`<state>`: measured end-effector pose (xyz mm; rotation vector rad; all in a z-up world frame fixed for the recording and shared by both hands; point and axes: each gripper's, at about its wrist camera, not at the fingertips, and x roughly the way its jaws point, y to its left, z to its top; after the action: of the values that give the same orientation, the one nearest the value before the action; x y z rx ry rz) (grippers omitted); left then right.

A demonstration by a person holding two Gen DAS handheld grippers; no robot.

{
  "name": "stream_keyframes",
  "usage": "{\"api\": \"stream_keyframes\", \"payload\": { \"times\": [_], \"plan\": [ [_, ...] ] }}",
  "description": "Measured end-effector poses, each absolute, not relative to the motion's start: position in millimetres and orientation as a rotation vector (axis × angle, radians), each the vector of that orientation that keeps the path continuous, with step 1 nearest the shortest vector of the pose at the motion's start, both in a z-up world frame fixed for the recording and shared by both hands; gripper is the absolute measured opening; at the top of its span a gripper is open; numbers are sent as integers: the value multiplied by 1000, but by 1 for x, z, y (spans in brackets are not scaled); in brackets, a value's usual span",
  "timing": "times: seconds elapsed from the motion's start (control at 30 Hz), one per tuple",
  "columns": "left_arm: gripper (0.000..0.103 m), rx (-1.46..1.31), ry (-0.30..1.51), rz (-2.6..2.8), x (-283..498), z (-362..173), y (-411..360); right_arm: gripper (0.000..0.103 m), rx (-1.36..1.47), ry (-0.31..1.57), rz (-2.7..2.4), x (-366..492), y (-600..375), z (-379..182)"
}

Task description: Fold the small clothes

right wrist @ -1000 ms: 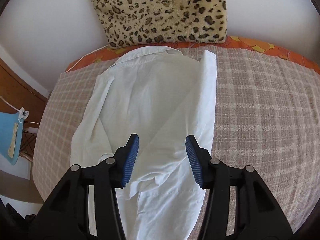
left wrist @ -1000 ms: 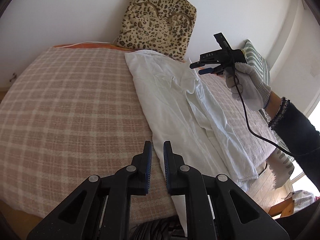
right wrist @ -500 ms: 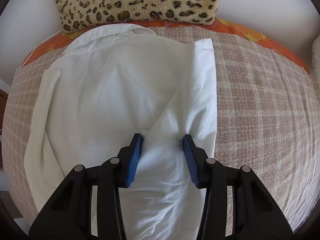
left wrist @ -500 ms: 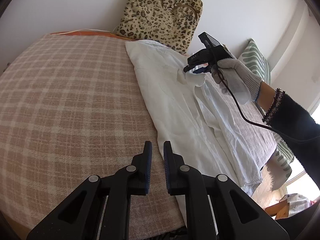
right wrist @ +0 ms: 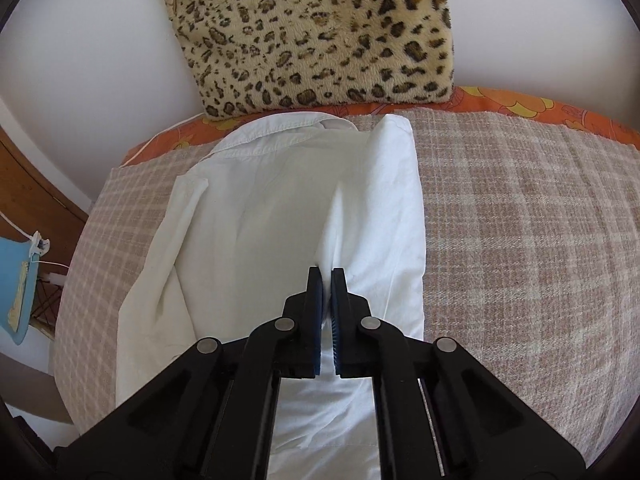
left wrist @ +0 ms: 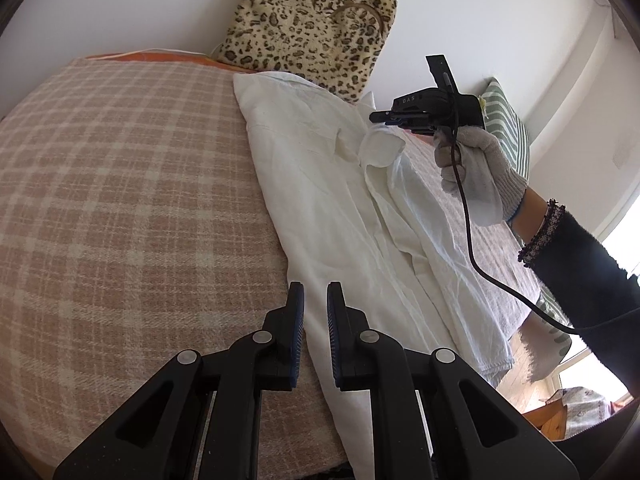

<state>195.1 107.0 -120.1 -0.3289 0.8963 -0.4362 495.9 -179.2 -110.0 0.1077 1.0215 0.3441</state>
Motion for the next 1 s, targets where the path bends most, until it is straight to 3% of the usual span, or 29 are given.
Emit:
{"api": "stream_keyframes", "payload": {
  "times": [0.37, 0.4, 0.47, 0.67, 1.0],
  "plan": [
    [10, -323, 905, -452, 195, -118, 100, 8, 37, 1159, 421, 529, -146, -143],
    [10, -313, 901, -453, 194, -117, 99, 9, 53, 1133, 433, 528, -151, -134],
    [10, -304, 898, -455, 194, -117, 98, 22, 89, 1076, 433, 521, -165, -114],
    [10, -304, 888, -464, 195, -115, 94, 23, 122, 1021, 504, 475, -191, -86],
    [10, -265, 896, -452, 194, -108, 87, 22, -198, 1065, 493, 437, -138, -145]
  ]
}}
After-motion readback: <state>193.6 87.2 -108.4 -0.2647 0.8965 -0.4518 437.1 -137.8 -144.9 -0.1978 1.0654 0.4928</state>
